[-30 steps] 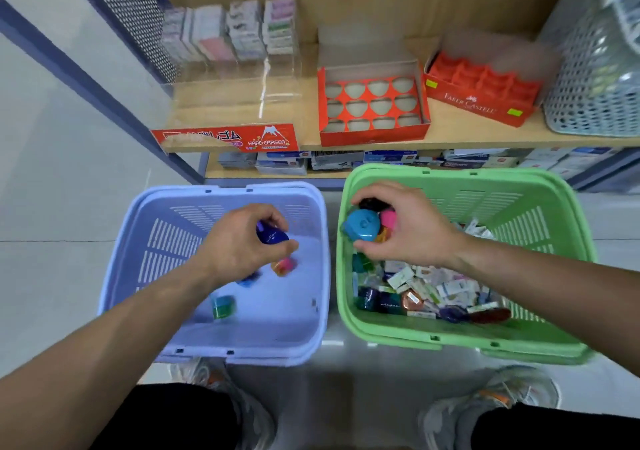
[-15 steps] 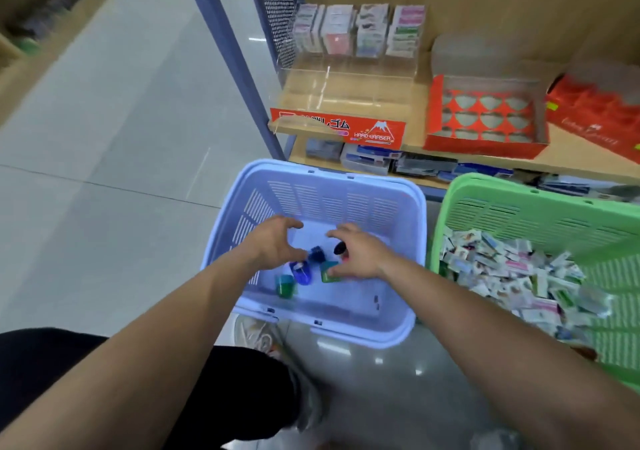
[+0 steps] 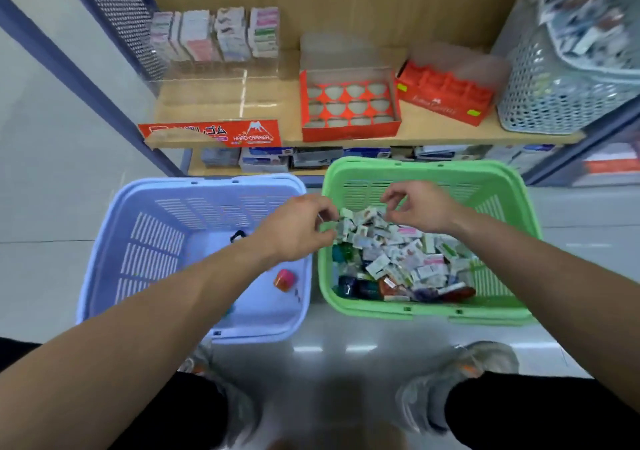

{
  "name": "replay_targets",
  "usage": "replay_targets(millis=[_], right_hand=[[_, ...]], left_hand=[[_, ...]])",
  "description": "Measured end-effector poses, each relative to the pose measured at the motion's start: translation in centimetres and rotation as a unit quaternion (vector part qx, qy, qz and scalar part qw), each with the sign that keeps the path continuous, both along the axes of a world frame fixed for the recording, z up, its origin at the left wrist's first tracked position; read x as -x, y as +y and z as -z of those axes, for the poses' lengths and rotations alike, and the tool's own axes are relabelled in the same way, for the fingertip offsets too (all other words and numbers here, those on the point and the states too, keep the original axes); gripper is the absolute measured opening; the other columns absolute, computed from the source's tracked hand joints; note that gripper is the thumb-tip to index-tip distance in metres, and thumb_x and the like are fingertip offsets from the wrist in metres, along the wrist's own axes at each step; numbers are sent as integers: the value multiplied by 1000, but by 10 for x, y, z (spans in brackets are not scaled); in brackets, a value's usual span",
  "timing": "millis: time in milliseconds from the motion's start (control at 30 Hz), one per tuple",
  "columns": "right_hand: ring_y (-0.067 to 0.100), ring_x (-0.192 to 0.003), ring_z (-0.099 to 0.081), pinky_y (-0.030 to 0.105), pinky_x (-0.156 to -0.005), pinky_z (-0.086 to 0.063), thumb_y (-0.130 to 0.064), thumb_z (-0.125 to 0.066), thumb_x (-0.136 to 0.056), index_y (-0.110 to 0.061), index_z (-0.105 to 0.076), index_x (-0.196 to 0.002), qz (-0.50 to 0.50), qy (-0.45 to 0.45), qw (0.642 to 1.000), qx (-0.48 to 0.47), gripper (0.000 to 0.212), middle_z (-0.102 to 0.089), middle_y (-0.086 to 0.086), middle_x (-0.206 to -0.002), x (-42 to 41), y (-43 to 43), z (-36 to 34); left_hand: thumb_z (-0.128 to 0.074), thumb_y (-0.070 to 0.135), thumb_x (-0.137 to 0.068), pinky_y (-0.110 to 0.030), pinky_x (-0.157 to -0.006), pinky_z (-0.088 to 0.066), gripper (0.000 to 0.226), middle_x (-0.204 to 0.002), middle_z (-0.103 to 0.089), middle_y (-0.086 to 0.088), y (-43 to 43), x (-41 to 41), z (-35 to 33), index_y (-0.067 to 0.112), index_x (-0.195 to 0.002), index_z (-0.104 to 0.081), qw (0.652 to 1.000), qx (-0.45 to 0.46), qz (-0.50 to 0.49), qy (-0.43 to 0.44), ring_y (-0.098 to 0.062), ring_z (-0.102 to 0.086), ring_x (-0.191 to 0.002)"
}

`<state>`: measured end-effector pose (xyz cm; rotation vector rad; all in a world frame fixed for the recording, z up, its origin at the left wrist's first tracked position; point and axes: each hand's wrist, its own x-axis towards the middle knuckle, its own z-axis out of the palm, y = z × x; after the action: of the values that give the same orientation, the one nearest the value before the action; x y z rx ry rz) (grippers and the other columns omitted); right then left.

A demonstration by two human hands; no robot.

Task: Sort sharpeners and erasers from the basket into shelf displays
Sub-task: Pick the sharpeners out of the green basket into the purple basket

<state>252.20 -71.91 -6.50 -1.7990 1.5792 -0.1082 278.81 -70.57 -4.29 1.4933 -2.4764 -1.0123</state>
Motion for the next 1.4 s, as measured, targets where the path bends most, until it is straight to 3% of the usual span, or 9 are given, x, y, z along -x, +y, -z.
replay_targets(millis=[167,300,433,500,600,767,933,1133,1400], right_hand=[[12,-98,-59,27,-83,-44,-29,-69,-93,-18,-62,-128,-102,69,989,-80,38,-65,-1,-123,24,21,82],[21,-123,-55,31,-99,-44,-27,-69,-91,-17,-55,-140,-136,25,988,-75,52,-58,4,-139,-1,17,125],[21,-116,-56,41,-95,-50,-41,-75,-81,-27,-55,-140,-184,26,982,-13,64,-61,-2,-131,-28,5,166],[17,-118,-48,42,-93,-50,-49,-72,-80,-36,-52,-140,-201,63,977,18,65,-54,-10,-136,-34,4,176],[21,-121,-42,43,-98,-43,-56,-70,-81,-35,-52,-141,-246,118,960,64,66,-49,-7,-139,-38,7,185],[26,-118,-44,45,-98,-39,-35,-75,-81,-27,-58,-135,-255,179,942,125,57,-56,1,-127,-49,12,188],[22,-102,-47,37,-81,-30,-27,-84,-67,-29,-72,-100,-300,194,914,194,35,-68,-10,-99,-46,14,188],[26,-119,-36,44,-97,-29,-51,-68,-81,-28,-56,-135,-339,185,915,118,60,-55,-1,-125,-39,20,185],[20,-115,-41,46,-106,-30,-62,-65,-79,-30,-45,-131,-325,83,942,33,65,-58,-7,-113,-45,23,191]], left_hand=[[-69,33,-87,-39,-96,-46,30,-121,-62,2,-1,25,43,23,-115,-65,986,108,74,-100,-23,-56,-114],[-62,39,-82,-42,-101,-42,38,-133,-59,1,-1,14,67,21,-115,-67,972,168,110,-120,-23,-53,-123],[-56,42,-81,-38,-102,-31,40,-133,-60,4,-6,20,77,22,-113,-68,975,170,106,-94,-21,-49,-127],[-55,43,-81,-39,-100,-33,38,-130,-61,5,-8,19,80,23,-111,-68,977,170,106,-78,-21,-49,-125],[-54,43,-82,-41,-98,-35,36,-126,-62,7,-8,20,81,23,-108,-69,978,173,100,-62,-21,-49,-123],[-55,42,-80,-41,-98,-34,35,-123,-63,8,-10,20,81,23,-105,-70,978,173,101,-60,-19,-49,-122],[-54,43,-81,-39,-99,-33,34,-122,-63,9,-9,19,79,24,-104,-69,976,173,104,-79,-19,-49,-122],[-53,43,-82,-38,-98,-33,33,-119,-63,9,-8,20,78,24,-103,-69,977,171,104,-79,-18,-49,-122],[-54,42,-82,-38,-98,-33,29,-116,-63,9,-8,19,79,24,-99,-69,978,174,100,-62,-17,-49,-120]])
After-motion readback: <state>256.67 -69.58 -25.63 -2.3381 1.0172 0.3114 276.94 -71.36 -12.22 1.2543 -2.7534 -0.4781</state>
